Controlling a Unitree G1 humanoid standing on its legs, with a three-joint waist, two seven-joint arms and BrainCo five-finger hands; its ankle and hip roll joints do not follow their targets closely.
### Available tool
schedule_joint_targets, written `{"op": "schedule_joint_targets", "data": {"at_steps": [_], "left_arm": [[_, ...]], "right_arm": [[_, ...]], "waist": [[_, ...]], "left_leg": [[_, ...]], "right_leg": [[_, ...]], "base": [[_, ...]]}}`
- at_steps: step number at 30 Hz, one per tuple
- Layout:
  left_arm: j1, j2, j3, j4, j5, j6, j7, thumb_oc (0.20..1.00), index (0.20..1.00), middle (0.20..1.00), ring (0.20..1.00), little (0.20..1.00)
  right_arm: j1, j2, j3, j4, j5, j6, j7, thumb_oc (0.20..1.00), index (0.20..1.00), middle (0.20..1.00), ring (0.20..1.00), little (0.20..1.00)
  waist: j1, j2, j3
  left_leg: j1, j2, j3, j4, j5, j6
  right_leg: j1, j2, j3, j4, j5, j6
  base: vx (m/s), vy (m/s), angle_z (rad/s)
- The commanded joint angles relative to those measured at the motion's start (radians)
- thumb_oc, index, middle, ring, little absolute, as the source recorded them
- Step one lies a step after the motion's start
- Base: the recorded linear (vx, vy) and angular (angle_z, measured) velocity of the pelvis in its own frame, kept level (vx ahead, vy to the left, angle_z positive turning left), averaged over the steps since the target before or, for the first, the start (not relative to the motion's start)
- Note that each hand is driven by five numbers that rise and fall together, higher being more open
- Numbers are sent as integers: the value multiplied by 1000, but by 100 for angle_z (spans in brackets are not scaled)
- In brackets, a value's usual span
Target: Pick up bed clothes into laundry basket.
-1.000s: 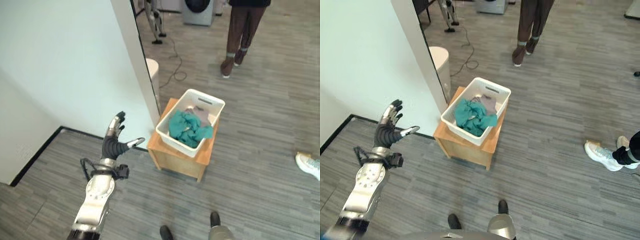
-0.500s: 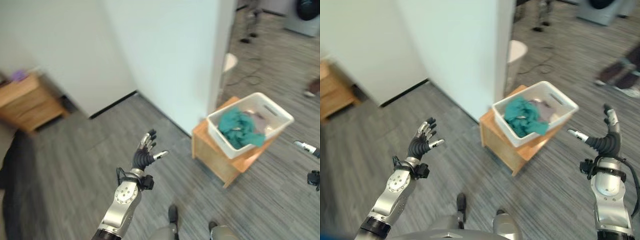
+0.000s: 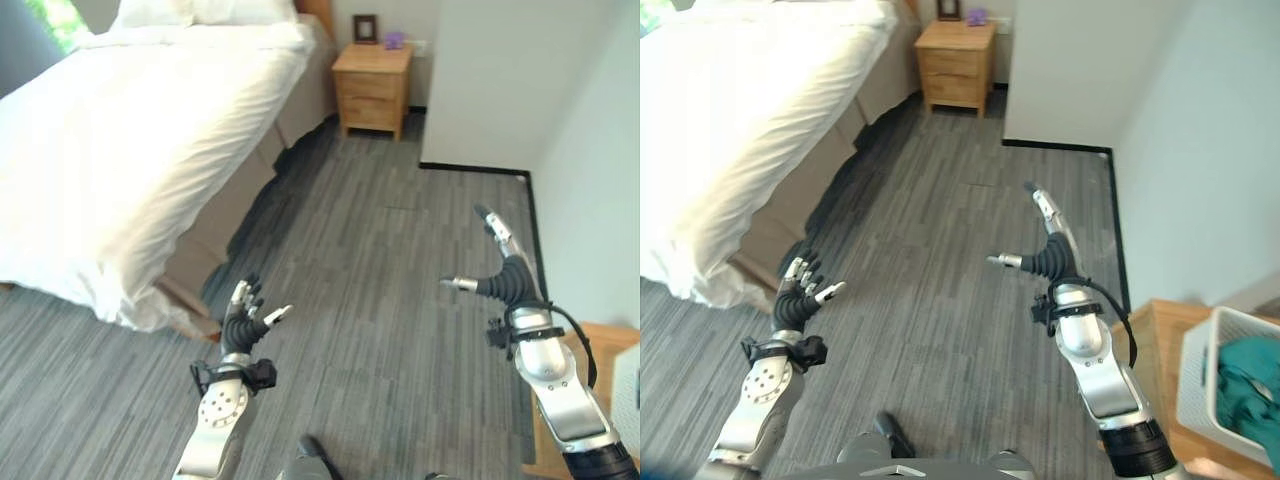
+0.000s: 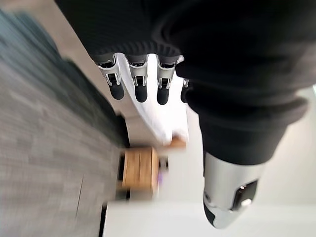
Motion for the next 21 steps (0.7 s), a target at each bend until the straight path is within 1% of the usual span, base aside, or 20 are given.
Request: {"op": "schedule_joint_targets", "data": {"at_steps": [1, 2, 3, 4, 5, 6, 7, 8, 9, 10, 11, 12, 13, 14, 15, 16, 17, 18, 19, 21], "left_arm": [[55, 51, 78, -69, -24, -25, 0, 1000, 1000, 1000, 1000, 1000], [54, 49, 85, -69, -27, -23, -6, 1000, 1000, 1000, 1000, 1000], [52, 51, 91, -75, -30, -23, -7, 1000, 1000, 1000, 1000, 1000], [52, 52, 91, -76, -30, -22, -7, 1000, 1000, 1000, 1000, 1000], [50, 57, 95, -79, -31, -22, -11, 1000, 1000, 1000, 1000, 1000], [47, 63, 94, -82, -26, -23, -9, 1000, 1000, 1000, 1000, 1000], [12, 85, 73, -74, -14, -31, 2, 1000, 1000, 1000, 1000, 1000], [-6, 97, 53, -71, -13, -36, -1, 1000, 1000, 1000, 1000, 1000], [-11, 95, 48, -68, -18, -37, -12, 1000, 1000, 1000, 1000, 1000], [-7, 93, 47, -72, -18, -39, -26, 1000, 1000, 1000, 1000, 1000], [-11, 105, 34, -74, -7, -39, -40, 1000, 1000, 1000, 1000, 1000], [-12, 106, 33, -73, -7, -39, -40, 1000, 1000, 1000, 1000, 1000], [-10, 109, 13, -65, 4, -34, -51, 1000, 1000, 1000, 1000, 1000], [-11, 106, 6, -58, 6, -34, -60, 1000, 1000, 1000, 1000, 1000], [-8, 101, -3, -47, 6, -32, -73, 1000, 1000, 1000, 1000, 1000], [-2, 100, -1, -47, 2, -34, -87, 1000, 1000, 1000, 1000, 1000], [22, 104, 16, -48, 26, -16, -68, 1000, 1000, 1000, 1000, 1000], [38, 109, -6, -55, 2, -44, -113, 1000, 1000, 1000, 1000, 1000], [18, 106, -6, -47, 23, -32, -117, 1000, 1000, 1000, 1000, 1000], [17, 102, -11, -41, 26, -35, -120, 1000, 1000, 1000, 1000, 1000]], "right_arm": [[-58, 19, 6, 4, 51, -43, 15, 1000, 1000, 1000, 1000, 1000], [-55, 24, 3, 18, 59, -41, 19, 1000, 1000, 1000, 1000, 1000], [-53, 37, 5, 28, 74, -46, 26, 1000, 1000, 1000, 1000, 1000], [-54, 38, 5, 29, 75, -48, 27, 1000, 1000, 1000, 1000, 1000], [-57, 44, 9, 37, 88, -49, 31, 1000, 1000, 1000, 1000, 1000], [-62, 49, 14, 54, 94, -48, 38, 1000, 1000, 1000, 1000, 1000], [-70, 58, 16, 68, 124, -58, 31, 1000, 1000, 1000, 1000, 1000], [-67, 66, 12, 68, 147, -63, 26, 1000, 1000, 1000, 1000, 1000], [-47, 66, 2, 61, 154, -65, 29, 1000, 1000, 1000, 1000, 1000], [-31, 62, -1, 55, 158, -68, 32, 1000, 1000, 1000, 1000, 1000], [-34, 66, 13, 48, 151, -71, 36, 1000, 1000, 1000, 1000, 1000], [-34, 66, 13, 49, 150, -71, 36, 1000, 1000, 1000, 1000, 1000], [-20, 77, 13, 49, 151, -71, 43, 1000, 1000, 1000, 1000, 1000], [-1, 82, 5, 48, 159, -72, 49, 1000, 1000, 1000, 1000, 1000], [26, 87, -1, 50, 172, -73, 56, 1000, 1000, 1000, 1000, 1000], [45, 85, -8, 50, 175, -73, 60, 1000, 1000, 1000, 1000, 1000], [45, 79, 8, 68, 177, -69, 72, 1000, 1000, 1000, 1000, 1000], [78, 88, 8, 54, 184, -80, 62, 1000, 1000, 1000, 1000, 1000], [43, 66, 27, 38, 154, -70, 70, 1000, 1000, 1000, 1000, 1000], [49, 70, 26, 35, 151, -72, 80, 1000, 1000, 1000, 1000, 1000]], "waist": [[32, -2, -75], [45, -14, -76], [54, -25, -71], [51, -29, -71], [56, -33, -67], [41, -44, -55], [8, -54, -25], [-14, -48, -6], [-32, -44, 13], [-40, -43, 26], [-37, -36, 30], [-40, -36, 30], [-56, -40, 27], [-76, -48, 24], [-98, -53, 27], [-107, -55, 32], [-103, -55, 42], [-93, -65, 41], [-98, -77, 24], [-102, -73, 16]], "left_leg": [[27, 159, -92, -89, 126, -171], [16, 137, -118, -96, 124, -161], [13, 101, -147, -110, 108, -142], [11, 94, -148, -112, 106, -136], [17, 60, -180, -130, 86, -120], [25, 4, -228, -160, 64, -93], [21, -40, -312, -172, 41, -71], [9, -38, -338, -169, 61, -60], [-8, -47, -397, -173, 64, -66], [-15, -69, -436, -179, 59, -65], [-23, -56, -460, -188, 56, -69], [-25, -55, -465, -186, 54, -71], [-18, -66, -499, -190, 43, -72], [-14, -86, -537, -190, 32, -73], [-10, -108, -580, -190, 22, -69], [-12, -125, -606, -190, 20, -68], [-3, -138, -630, -190, 3, -64], [2, -158, -651, -190, 6, -59], [12, -159, -633, -190, -1, -65], [18, -154, -626, -190, -4, -71]], "right_leg": [[-68, -18, 38, -74, 19, 41], [-65, -40, 16, -38, 22, 51], [-79, -76, -5, 41, 37, 63], [-82, -85, -8, 50, 36, 68], [-101, -112, 1, 131, 60, 80], [-157, -161, 45, 253, 103, 102], [-246, -135, 234, 342, 119, 121], [-308, -45, 345, 366, 77, 79], [-375, 25, 458, 375, 25, 78], [-390, 43, 507, 348, 21, 83], [-395, 6, 512, 269, 30, 63], [-392, 6, 507, 267, 28, 62], [-399, 21, 538, 221, 1, 47], [-401, 54, 606, 150, 3, 47], [-410, 106, 693, 81, 15, 43], [-418, 132, 752, 34, 38, 42], [-402, 120, 765, -28, 58, 46], [-377, 102, 758, -63, 68, 43], [-361, 83, 756, -84, 100, 54], [-351, 83, 756, -106, 112, 51]], "base": [[98, 225, 155], [96, 219, 123], [65, 163, 110], [73, 168, 105], [106, 209, 132], [166, 233, 167], [105, 226, 177], [14, 140, 250], [-20, 106, 253], [15, -98, 232], [39, -135, 173], [95, -152, 147], [153, -22, 132], [206, -17, 107], [129, -5, 141], [146, -15, 124], [12, 3, 108], [59, -97, 82], [-22, -77, 95], [83, -95, 36]]}}
